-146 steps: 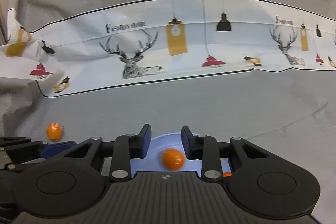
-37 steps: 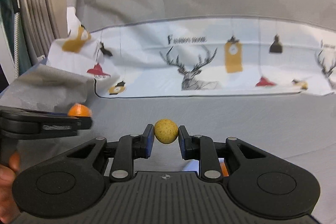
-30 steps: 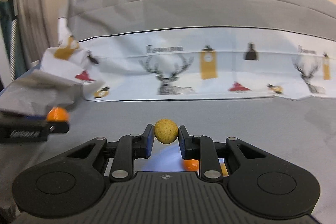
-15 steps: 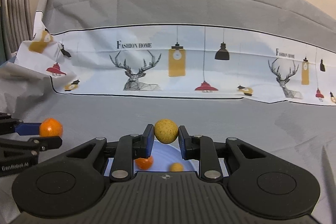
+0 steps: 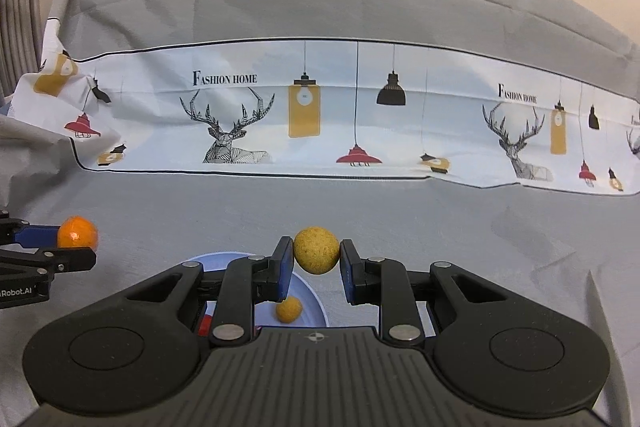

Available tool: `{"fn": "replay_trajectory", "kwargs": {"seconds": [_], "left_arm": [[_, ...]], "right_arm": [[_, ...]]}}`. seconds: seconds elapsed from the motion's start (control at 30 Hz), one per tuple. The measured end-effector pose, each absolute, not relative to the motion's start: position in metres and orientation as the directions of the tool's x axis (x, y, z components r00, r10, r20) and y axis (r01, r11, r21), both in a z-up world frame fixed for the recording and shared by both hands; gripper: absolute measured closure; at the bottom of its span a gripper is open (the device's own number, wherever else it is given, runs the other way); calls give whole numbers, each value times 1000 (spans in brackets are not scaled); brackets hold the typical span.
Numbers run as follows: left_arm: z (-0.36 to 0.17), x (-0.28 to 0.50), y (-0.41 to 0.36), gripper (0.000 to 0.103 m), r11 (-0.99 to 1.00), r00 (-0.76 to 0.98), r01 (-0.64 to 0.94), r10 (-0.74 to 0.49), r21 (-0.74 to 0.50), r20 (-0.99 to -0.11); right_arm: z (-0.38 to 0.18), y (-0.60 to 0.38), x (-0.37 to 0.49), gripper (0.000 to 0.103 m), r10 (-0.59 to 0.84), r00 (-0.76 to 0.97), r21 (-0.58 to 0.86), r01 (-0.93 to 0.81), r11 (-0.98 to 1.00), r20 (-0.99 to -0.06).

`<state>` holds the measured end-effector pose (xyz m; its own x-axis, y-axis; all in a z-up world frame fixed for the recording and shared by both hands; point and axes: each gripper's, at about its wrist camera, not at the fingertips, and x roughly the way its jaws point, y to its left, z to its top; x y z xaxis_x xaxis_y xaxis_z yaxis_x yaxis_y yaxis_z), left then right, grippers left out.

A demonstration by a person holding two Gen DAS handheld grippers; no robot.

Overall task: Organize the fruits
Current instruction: 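Carry the tangerine in the left tool and yellow fruit in the right tool over the plate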

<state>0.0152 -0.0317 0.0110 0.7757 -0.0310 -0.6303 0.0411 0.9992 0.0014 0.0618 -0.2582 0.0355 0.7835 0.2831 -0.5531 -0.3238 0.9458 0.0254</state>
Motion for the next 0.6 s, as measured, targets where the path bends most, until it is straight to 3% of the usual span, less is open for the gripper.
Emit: {"fn": "replay_trajectory", "kwargs": {"seconds": [0.6], "left_arm": [[11,13,-41,63,996,793,85,-77,-15,-605]], "right_arm": [[36,-246,63,77,303,769,6,-363,932,-563]]}}
